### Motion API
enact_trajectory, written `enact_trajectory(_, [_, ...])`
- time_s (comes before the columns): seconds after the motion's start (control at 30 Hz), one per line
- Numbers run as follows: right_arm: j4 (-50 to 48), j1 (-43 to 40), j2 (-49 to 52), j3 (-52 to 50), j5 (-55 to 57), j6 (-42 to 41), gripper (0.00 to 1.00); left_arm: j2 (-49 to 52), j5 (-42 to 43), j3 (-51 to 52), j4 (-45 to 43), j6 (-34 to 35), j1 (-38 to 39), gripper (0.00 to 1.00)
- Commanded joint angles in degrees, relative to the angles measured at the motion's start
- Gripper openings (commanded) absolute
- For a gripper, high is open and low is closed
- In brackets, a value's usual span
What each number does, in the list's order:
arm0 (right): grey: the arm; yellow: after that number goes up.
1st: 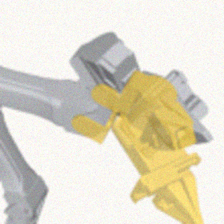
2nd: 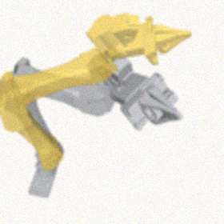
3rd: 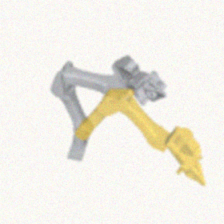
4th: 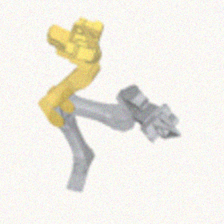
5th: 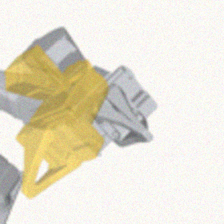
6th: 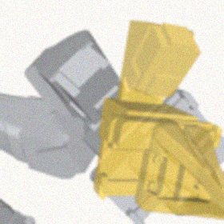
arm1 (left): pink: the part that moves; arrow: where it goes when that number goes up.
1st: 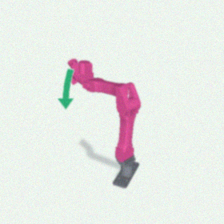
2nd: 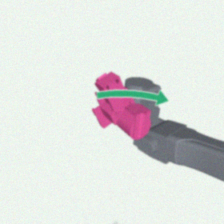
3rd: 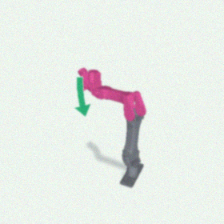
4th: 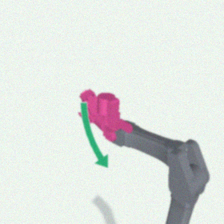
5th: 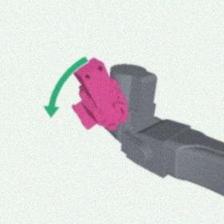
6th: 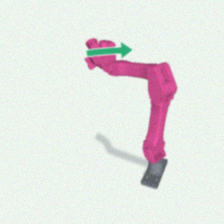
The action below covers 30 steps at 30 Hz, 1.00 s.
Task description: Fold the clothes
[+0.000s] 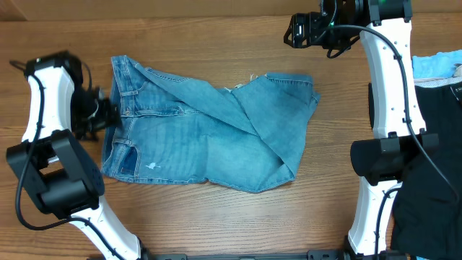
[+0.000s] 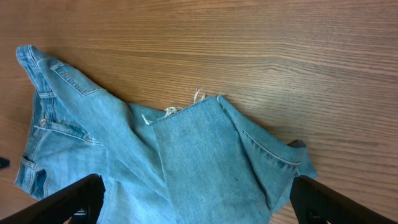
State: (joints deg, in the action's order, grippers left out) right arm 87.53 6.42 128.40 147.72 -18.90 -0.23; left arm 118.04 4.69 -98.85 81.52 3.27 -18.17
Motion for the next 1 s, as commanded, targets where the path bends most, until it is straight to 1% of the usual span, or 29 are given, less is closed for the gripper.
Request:
enact_trajectory(0.0, [-0.2, -0.1, -2.6, 1.6, 0.0, 0.0, 1.00, -0.6, 8.6, -1.3, -3.2, -0.1, 4.5, 0.45])
enact_trajectory(0.03, [-3.0, -0.1, -2.6, 1.6, 0.0, 0.0, 1.00, -0.6, 8.7, 0.1, -4.9, -0.1, 5.4, 0.27])
enact_trajectory(0.07, [-6.3, -0.1, -2.6, 1.6, 0.0, 0.0, 1.00, -0.6, 8.7, 1.8, -6.2, 0.0, 6.3, 0.20])
enact_trajectory(0.1, [-9.0, -0.1, -2.6, 1.6, -0.2, 0.0, 1.00, -0.6, 8.9, 4.3, -8.0, 0.0, 7.3, 0.17])
enact_trajectory(0.17, [-10.6, -0.1, -2.6, 1.6, -0.2, 0.0, 1.00, -0.6, 8.9, 9.3, -11.8, 0.0, 8.3, 0.17])
enact_trajectory(0.23, [-9.4, -0.1, -2.6, 1.6, -1.0, -0.1, 1.00, -0.6, 8.9, 12.5, -14.4, 0.0, 8.3, 0.18])
enact_trajectory(0.3, [-4.4, -0.1, -2.6, 1.6, -4.1, 0.0, 1.00, -0.6, 8.9, 15.1, -17.7, 0.0, 8.3, 0.18])
enact_trajectory(0.43, [5.1, 0.7, -1.6, 0.9, -4.3, 0.0, 1.00, -0.6, 5.0, 21.6, -25.4, 1.1, 8.3, 0.18])
enact_trajectory(0.5, [7.0, 3.1, -1.2, -1.6, -3.8, 3.8, 1.00, -0.6, 4.2, 23.3, -28.0, 1.1, 8.3, 0.21])
enact_trajectory(0.57, [6.9, 5.8, -1.1, -3.8, -0.3, 3.9, 0.99, -0.6, 4.3, 23.4, -28.2, 1.1, 8.3, 0.24])
enact_trajectory(0.6, [6.7, 7.8, -1.1, -5.3, 2.3, 3.8, 0.95, -0.6, 4.3, 23.4, -28.2, 1.1, 8.3, 0.29])
enact_trajectory(0.63, [6.1, 10.4, -1.1, -7.5, 4.2, 3.8, 0.88, -0.6, 4.3, 23.4, -28.2, 1.1, 8.3, 0.34])
enact_trajectory(0.67, [4.6, 13.0, -1.1, -10.3, 5.5, 3.1, 0.78, -0.6, 4.3, 23.4, -28.2, 1.0, 8.3, 0.37])
enact_trajectory(0.7, [3.5, 14.7, -1.1, -12.2, 6.8, 2.9, 0.77, -0.6, 4.3, 23.4, -28.2, 1.1, 8.3, 0.38])
enact_trajectory(0.77, [-0.8, 18.4, -1.1, -19.9, 14.7, -1.8, 0.77, -0.6, 4.3, 23.4, -28.0, 1.1, 8.3, 0.42])
enact_trajectory(0.8, [-4.7, 19.6, -1.1, -24.9, 16.2, -2.6, 0.77, -0.6, 4.3, 23.4, -28.0, 1.1, 8.3, 0.43])
enact_trajectory(0.83, [-8.6, 20.3, -1.1, -29.0, 16.6, -2.8, 0.75, -0.6, 4.4, 23.4, -28.1, 1.1, 8.3, 0.44])
enact_trajectory(0.9, [-16.0, 20.9, -1.1, -35.2, 18.0, -4.1, 0.66, -0.6, 4.4, 23.4, -28.0, 1.1, 8.3, 0.45])
enact_trajectory(0.97, [-22.6, 20.9, -1.1, -39.6, 18.2, -4.6, 0.65, -0.6, 4.4, 23.4, -28.0, 1.1, 8.3, 0.46])
